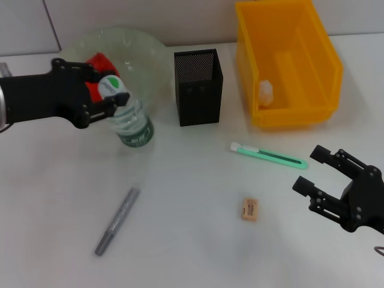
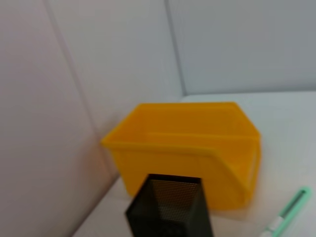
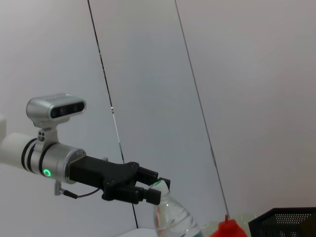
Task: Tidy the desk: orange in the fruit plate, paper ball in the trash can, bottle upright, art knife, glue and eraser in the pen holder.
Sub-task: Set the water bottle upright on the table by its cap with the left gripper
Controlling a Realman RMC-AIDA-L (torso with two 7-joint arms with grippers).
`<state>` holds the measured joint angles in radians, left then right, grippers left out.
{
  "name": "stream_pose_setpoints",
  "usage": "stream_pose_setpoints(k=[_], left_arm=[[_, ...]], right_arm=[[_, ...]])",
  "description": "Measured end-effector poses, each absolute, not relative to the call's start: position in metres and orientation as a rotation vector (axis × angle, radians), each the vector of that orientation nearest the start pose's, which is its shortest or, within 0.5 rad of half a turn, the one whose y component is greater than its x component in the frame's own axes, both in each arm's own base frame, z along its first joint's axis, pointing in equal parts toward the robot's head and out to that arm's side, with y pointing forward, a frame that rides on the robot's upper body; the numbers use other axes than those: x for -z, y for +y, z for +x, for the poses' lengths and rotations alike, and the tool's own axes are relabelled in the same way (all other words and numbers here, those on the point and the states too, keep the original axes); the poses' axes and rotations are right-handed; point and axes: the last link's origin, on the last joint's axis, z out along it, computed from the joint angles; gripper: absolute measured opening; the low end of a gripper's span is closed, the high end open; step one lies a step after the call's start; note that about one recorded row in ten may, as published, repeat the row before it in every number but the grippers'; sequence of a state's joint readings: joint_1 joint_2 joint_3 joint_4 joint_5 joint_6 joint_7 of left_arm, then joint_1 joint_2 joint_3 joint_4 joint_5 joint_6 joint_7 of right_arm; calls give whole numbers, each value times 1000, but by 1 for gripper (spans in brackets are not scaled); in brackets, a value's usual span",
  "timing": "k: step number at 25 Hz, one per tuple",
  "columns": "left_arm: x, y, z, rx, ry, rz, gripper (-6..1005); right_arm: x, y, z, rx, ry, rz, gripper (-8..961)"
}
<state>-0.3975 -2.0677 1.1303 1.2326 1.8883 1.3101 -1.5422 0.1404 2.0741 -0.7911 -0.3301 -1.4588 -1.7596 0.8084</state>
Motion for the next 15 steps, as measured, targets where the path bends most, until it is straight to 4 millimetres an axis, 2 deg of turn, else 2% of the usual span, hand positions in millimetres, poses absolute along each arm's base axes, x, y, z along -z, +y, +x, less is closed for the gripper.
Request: stream_pose_setpoints(k=[15], left_arm=[[-51, 354, -214, 507, -379, -2571, 435]], right_arm=[[7, 200, 321, -1157, 524, -2247, 759]])
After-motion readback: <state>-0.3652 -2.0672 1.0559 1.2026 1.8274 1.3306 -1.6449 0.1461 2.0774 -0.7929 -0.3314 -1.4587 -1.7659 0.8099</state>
